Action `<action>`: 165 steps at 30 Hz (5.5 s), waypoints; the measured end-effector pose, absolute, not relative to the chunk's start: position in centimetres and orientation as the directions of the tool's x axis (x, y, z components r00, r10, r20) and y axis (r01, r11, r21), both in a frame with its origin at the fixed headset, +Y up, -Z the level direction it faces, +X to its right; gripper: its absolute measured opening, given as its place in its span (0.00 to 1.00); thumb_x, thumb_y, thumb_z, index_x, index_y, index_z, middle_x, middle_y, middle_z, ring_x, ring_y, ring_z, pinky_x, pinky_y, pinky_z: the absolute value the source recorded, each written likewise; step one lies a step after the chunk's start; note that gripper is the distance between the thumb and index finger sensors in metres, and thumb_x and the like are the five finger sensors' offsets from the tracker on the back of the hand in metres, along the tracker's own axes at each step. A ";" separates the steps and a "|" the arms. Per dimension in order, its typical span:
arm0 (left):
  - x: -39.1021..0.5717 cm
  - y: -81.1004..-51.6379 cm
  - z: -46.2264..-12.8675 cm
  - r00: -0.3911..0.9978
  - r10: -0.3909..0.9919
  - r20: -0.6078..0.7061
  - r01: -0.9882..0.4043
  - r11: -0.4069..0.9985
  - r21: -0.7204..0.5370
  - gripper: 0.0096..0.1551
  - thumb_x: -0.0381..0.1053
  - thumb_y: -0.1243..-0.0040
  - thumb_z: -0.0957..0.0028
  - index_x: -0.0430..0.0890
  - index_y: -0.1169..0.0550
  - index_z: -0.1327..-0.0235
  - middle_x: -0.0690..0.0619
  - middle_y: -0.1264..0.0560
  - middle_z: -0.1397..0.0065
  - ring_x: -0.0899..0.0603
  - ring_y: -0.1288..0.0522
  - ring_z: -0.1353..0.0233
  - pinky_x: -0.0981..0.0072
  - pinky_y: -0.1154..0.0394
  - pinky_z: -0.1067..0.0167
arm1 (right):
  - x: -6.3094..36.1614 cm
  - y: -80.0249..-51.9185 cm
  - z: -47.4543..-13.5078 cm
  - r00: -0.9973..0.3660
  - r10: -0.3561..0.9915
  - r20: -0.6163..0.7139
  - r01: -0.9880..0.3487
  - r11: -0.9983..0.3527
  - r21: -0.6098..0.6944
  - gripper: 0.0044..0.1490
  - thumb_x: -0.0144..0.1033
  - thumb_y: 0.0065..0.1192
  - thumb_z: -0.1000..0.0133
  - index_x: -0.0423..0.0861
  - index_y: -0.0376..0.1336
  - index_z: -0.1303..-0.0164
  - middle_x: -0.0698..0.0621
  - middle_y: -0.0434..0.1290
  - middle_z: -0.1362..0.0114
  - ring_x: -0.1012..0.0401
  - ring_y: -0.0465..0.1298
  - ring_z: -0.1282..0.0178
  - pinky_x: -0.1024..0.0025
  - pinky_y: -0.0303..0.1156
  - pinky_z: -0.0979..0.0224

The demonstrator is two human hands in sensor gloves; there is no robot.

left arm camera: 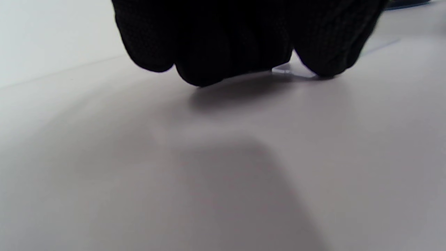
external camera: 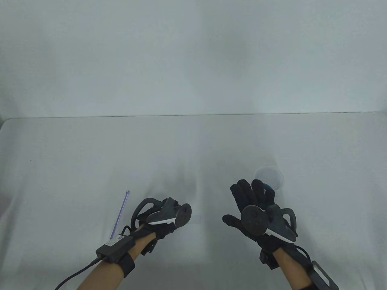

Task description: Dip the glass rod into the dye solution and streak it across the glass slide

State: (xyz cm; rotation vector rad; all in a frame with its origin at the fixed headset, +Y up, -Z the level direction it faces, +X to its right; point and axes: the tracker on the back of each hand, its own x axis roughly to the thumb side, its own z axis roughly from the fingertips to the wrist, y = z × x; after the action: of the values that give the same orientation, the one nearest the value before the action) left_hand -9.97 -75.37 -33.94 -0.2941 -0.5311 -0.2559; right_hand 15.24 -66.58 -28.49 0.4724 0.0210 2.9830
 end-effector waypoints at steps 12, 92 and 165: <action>-7.5 -75.4 -29.8 0.770 -0.167 0.616 0.334 0.928 -0.166 0.32 0.57 0.38 0.46 0.49 0.28 0.29 0.46 0.29 0.26 0.41 0.24 0.33 0.47 0.29 0.30 | 15.1 -66.6 -28.4 -0.943 0.118 0.310 -0.114 -0.993 0.032 0.59 0.75 0.35 0.47 0.50 0.34 0.14 0.48 0.39 0.07 0.36 0.41 0.10 0.31 0.42 0.18; -25.1 -67.4 -36.9 0.983 0.118 -0.143 -0.160 0.926 -0.341 0.27 0.57 0.40 0.44 0.41 0.22 0.41 0.46 0.16 0.50 0.51 0.16 0.58 0.54 0.20 0.48 | 14.8 -62.8 -28.9 -0.930 0.227 0.290 -0.231 -0.973 0.021 0.57 0.73 0.39 0.45 0.48 0.40 0.14 0.45 0.49 0.09 0.39 0.57 0.13 0.35 0.56 0.18; -22.4 -67.9 -30.7 0.937 0.098 0.336 -0.106 0.994 0.005 0.53 0.69 0.53 0.42 0.40 0.49 0.13 0.34 0.52 0.11 0.25 0.52 0.13 0.30 0.44 0.24 | 22.7 -62.4 -39.1 -0.918 -0.368 -0.151 0.309 -0.898 0.312 0.26 0.47 0.58 0.41 0.49 0.69 0.36 0.54 0.80 0.51 0.60 0.80 0.53 0.60 0.78 0.43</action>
State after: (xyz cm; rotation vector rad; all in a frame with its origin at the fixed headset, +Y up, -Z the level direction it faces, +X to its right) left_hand -22.45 -67.94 -30.71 0.0234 -0.3418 0.1046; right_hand 22.73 -62.44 -39.10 -0.3666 0.5052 3.4363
